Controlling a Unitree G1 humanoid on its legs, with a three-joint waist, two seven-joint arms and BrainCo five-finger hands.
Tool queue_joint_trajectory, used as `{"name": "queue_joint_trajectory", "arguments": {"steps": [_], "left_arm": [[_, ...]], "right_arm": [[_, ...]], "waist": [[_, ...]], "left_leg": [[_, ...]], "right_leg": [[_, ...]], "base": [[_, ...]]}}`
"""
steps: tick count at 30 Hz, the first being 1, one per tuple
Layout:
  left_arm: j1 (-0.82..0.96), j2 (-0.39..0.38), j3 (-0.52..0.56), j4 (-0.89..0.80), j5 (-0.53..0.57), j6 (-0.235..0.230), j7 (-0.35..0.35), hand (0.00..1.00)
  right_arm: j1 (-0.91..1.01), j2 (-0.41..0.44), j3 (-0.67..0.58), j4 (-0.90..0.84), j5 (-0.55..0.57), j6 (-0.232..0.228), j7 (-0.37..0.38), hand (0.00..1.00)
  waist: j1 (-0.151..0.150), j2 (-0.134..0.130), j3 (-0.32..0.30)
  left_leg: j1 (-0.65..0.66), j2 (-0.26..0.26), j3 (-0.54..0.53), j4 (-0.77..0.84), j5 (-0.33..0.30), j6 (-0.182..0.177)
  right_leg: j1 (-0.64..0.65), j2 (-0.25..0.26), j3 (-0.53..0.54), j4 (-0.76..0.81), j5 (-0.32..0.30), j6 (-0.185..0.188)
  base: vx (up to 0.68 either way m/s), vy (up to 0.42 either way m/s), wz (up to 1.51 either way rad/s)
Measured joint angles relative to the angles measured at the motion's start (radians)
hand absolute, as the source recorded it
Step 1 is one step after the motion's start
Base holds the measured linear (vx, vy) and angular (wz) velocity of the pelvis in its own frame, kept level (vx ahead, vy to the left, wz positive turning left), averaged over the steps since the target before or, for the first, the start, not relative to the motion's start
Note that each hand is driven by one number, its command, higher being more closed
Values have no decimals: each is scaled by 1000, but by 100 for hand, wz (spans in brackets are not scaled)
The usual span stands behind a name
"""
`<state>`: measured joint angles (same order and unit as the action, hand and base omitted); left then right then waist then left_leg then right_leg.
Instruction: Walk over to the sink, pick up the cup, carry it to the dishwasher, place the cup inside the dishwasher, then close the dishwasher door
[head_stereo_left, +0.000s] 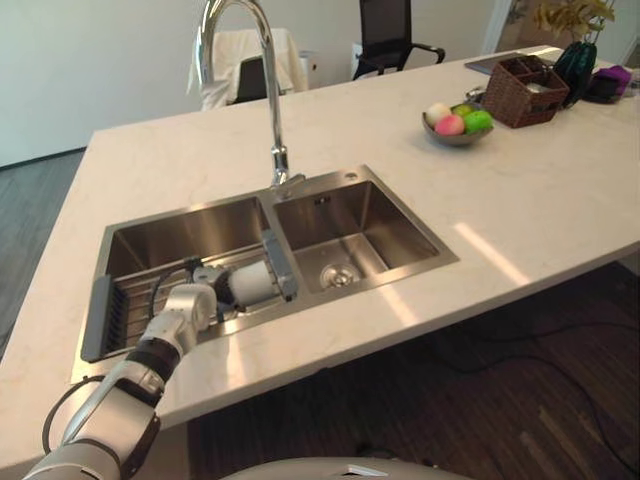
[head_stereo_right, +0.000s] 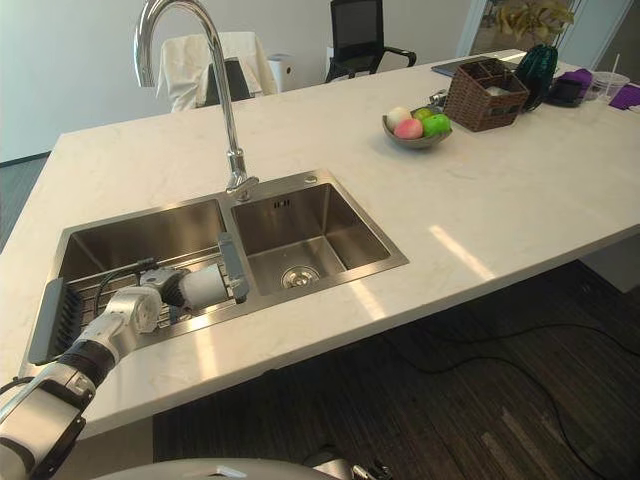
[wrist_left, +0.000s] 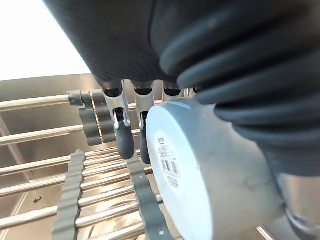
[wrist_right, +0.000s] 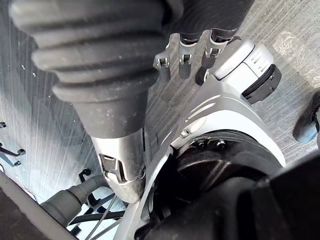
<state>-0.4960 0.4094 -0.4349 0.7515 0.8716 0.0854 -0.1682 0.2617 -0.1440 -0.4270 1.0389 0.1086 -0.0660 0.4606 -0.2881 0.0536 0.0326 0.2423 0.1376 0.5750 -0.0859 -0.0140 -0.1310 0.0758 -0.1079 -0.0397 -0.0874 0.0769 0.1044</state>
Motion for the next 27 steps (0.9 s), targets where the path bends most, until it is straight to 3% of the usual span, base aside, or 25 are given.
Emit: {"name": "queue_joint_trajectory", "arguments": {"steps": [5,15,27], "left_arm": [[-5,0,0,10,-8,-10,3,100],[9,0,3,8,-64,-97,105,100],[58,14,94,-110,-240,-158,161,100]], "right_arm": [[1,-1,-7,0,-1,4,15,0],[1,-2,-8,0,-1,3,15,0],[-10,-2,10,0,2,3,10,0]], "waist": [[0,1,1],[4,0,2],[24,-9,37]], "left_leg": [[0,0,-1,0,-1,-1],[-16,-2,-32,0,2,4],[-17,-1,-64,6,2,4]], "right_leg": [[0,0,0,0,0,1],[2,-7,-29,4,-6,9],[23,-9,-62,7,-13,13]], "base": [[-35,-43,0],[-13,-36,9],[-16,-40,8]]}}
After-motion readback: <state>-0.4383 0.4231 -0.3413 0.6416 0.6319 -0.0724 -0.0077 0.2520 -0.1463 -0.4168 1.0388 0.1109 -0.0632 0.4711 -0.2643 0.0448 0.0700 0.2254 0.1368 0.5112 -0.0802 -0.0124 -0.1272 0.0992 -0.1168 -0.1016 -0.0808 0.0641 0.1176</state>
